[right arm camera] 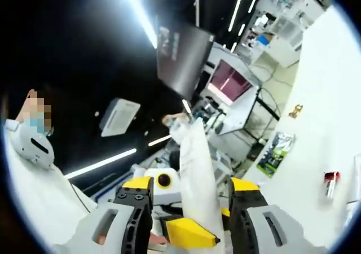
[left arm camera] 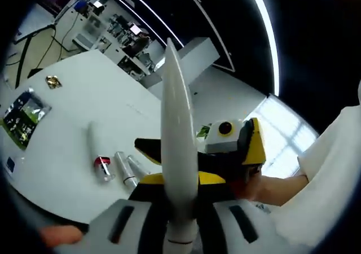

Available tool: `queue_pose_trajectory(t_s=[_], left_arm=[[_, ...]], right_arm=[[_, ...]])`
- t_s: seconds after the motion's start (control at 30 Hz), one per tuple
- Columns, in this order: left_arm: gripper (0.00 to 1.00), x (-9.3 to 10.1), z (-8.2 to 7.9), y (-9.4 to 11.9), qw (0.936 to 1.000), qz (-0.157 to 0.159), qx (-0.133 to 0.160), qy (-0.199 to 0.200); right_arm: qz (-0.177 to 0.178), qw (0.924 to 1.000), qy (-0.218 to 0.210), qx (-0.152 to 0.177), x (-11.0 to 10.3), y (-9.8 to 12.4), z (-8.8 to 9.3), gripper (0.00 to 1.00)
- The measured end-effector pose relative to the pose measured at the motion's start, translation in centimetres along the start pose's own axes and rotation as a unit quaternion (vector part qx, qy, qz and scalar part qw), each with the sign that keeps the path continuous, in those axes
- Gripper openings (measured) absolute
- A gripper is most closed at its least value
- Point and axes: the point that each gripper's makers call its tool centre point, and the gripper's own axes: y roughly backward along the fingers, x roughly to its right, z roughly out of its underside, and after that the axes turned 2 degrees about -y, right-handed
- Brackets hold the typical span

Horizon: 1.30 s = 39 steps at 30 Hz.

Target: Arrange the skincare products in the storage area until every visible bottle or jar stands upright without overlapping.

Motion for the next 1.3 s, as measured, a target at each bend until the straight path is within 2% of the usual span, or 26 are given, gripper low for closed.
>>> queue_pose_trajectory(t_s=[0.17,0.33,0.43,0.53,0.63,0.7,0.8,1.17,1.3], left_arm=[[0.12,-0.5,0.0,-0.1,0.9997,-0.015,0.0,-0.017],[0.12,-1.2,-0.1,-0.1,0.9993,-0.032,0.001,-0.02],[0.12,-2.0,0.6,-0.5,0.9974,-0.055,-0.019,-0.042],[0.12,-1.9,1.5,-0.7,0.9946,-0.064,-0.04,-0.071],[0.13,-2.1,1.7,-0.8,0.9919,-0.079,-0.042,-0.09],[0.13,-2.8,2.1,-0.9,0.9873,-0.096,-0.057,-0.113],[0.13,-3.0,2.5,-1.1,0.9841,-0.105,-0.067,-0.127],[0.13,-3.8,4.1,-1.4,0.9679,-0.131,-0.111,-0.183],[0.13,-4.2,4.6,-1.2,0.9612,-0.147,-0.125,-0.197]], right_arm=[[0.046,0.9979,0.039,-0.022,1.0,0.1,0.4,0.63],[0.104,0.9905,0.082,-0.036,2.1,0.6,0.2,0.61],[0.144,0.983,0.103,-0.048,3.2,0.9,0.5,0.6],[0.176,0.976,0.114,-0.059,4.1,1.0,1.0,0.58],[0.181,0.9759,0.112,-0.049,3.9,1.0,1.3,0.56],[0.19,0.975,0.107,-0.044,3.9,1.2,1.6,0.54],[0.209,0.9714,0.107,-0.038,4.1,1.5,2.0,0.5],[0.241,0.9642,0.103,-0.039,4.9,1.6,3.4,0.4],[0.254,0.9615,0.099,-0.036,5.5,1.4,3.8,0.41]])
